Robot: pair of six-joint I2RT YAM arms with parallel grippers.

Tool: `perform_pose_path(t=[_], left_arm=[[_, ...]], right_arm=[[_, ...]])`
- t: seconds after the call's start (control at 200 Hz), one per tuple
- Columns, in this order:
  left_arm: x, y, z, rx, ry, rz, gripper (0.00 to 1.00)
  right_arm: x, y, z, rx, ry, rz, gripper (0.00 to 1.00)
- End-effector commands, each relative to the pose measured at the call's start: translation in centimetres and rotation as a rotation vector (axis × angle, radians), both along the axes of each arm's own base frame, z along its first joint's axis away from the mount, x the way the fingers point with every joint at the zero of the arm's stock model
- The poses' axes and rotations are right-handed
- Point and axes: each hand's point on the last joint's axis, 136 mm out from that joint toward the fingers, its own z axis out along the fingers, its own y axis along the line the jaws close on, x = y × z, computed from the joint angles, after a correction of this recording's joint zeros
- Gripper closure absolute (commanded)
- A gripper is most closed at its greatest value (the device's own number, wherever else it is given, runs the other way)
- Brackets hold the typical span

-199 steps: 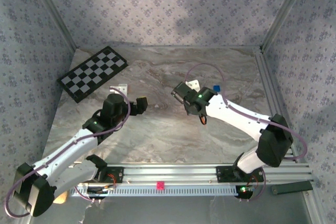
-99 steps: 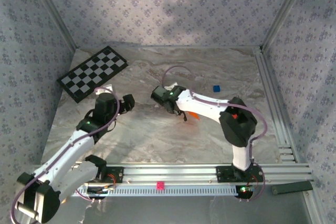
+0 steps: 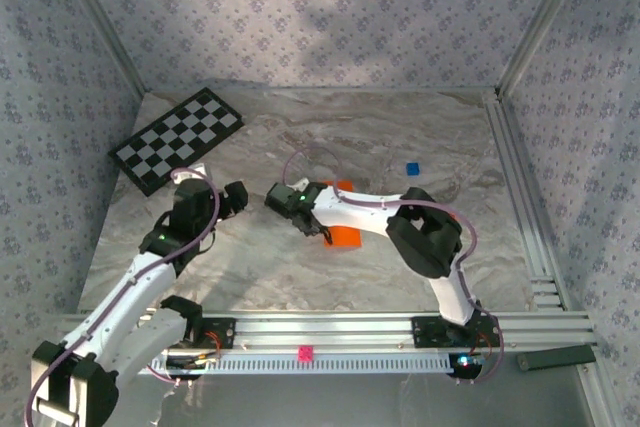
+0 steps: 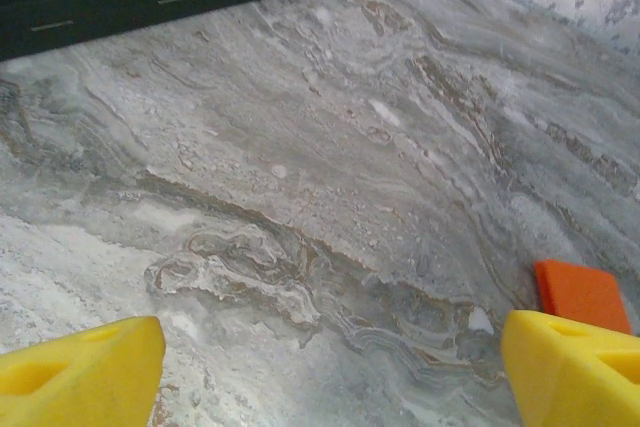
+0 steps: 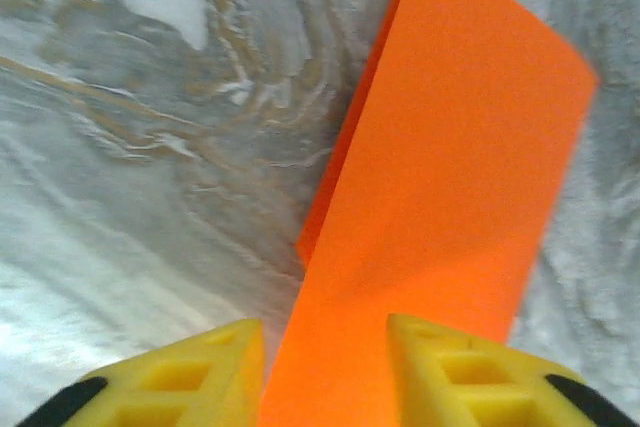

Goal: Fold a paper plane with a square sheet of paper (pick it up from the middle)
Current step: Turn over the paper at the center of the table.

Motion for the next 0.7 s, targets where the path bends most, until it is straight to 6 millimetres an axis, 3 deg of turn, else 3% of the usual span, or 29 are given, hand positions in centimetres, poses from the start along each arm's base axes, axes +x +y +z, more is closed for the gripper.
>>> perform_pose_path(t=[0.0, 0.145, 0.165, 0.29, 0.44, 0.525, 0.7], left_arm=[[0.7, -1.7, 1.6, -0.041, -0.015, -0.082, 0.18], [1.6, -4.4, 1.8, -0.103, 0.031, -0.190, 0.28], [1.8, -4.8, 1.9, -0.108, 0.040, -0.202, 0.29], [2.9, -6.9, 1.8, -0.148, 0.099, -0.276, 0.35], [2.7, -8.7, -0.2, -0.213, 0.263, -0.304, 0.43], [2.6, -9.8, -1.2, -0.261, 0.337, -0.313, 0.45], [3.3, -12.1, -2.4, -0.273, 0.334, -0.391, 0.48]], right_arm=[[0.1, 3.2, 3.7, 0.345, 0.034, 0.001, 0.52], [1.2, 1.3, 7.6, 0.632, 0.035, -0.088, 0.48], [1.0, 0.2, 6.9, 0.638, 0.051, -0.112, 0.49], [2.2, -3.8, 7.3, 0.775, 0.078, -0.241, 0.51], [3.1, -8.2, 6.5, 0.847, 0.140, -0.449, 0.57], [2.5, -9.4, 5.6, 0.832, 0.184, -0.499, 0.62], [2.2, -9.8, 3.0, 0.859, 0.238, -0.473, 0.68]])
